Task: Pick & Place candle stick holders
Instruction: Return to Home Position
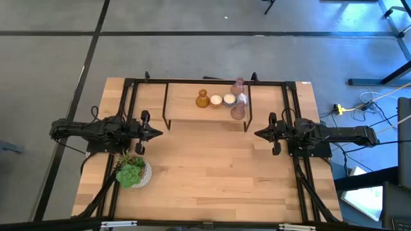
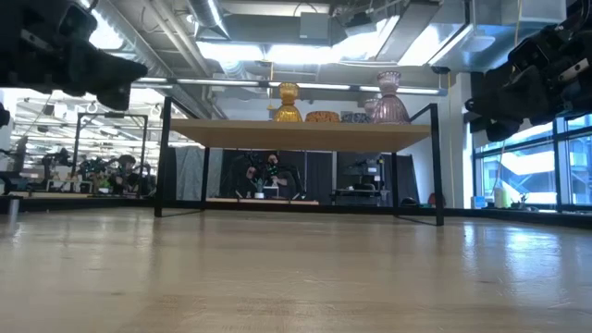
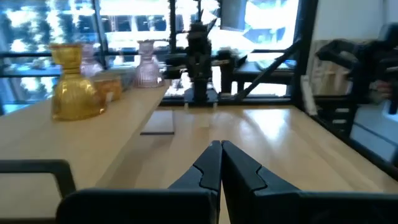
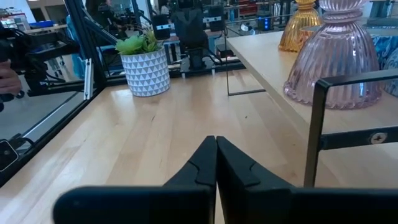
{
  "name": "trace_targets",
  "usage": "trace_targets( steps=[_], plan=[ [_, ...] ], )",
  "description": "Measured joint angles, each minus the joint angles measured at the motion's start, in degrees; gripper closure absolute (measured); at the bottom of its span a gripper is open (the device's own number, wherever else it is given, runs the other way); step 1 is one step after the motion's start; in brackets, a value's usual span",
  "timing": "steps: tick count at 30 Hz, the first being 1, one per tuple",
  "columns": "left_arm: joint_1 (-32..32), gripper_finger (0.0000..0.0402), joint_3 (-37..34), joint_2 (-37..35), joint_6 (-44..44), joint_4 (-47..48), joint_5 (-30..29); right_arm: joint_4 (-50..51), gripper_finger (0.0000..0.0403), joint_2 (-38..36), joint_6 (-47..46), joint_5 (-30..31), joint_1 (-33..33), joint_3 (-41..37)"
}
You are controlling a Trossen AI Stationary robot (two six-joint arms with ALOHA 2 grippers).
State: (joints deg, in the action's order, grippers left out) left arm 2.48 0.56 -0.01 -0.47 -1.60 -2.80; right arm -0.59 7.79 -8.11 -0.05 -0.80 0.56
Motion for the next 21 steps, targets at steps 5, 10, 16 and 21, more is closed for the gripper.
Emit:
trace_targets(
  steps=[5,10,16,21],
  plan=[
    [0.1,0.04,-0.1,0.8,-0.4,0.2,-2.0,0.0,0.0398,0.0,0.0,0.0,0.0,0.0],
    [0.1,0.04,-0.1,0.4,-0.2,0.3,-2.2,0.0,0.0398,0.1,0.0,0.0,0.0,0.0],
    [0.0,0.04,-0.1,0.5,-2.2,0.3,-1.8,0.0,0.0398,0.1,0.0,0.0,0.0,0.0],
    [0.0,0.0398,-0.1,0.5,-3.7,0.3,-1.8,0.0,0.0398,0.1,0.0,0.0,0.0,0.0]
  ],
)
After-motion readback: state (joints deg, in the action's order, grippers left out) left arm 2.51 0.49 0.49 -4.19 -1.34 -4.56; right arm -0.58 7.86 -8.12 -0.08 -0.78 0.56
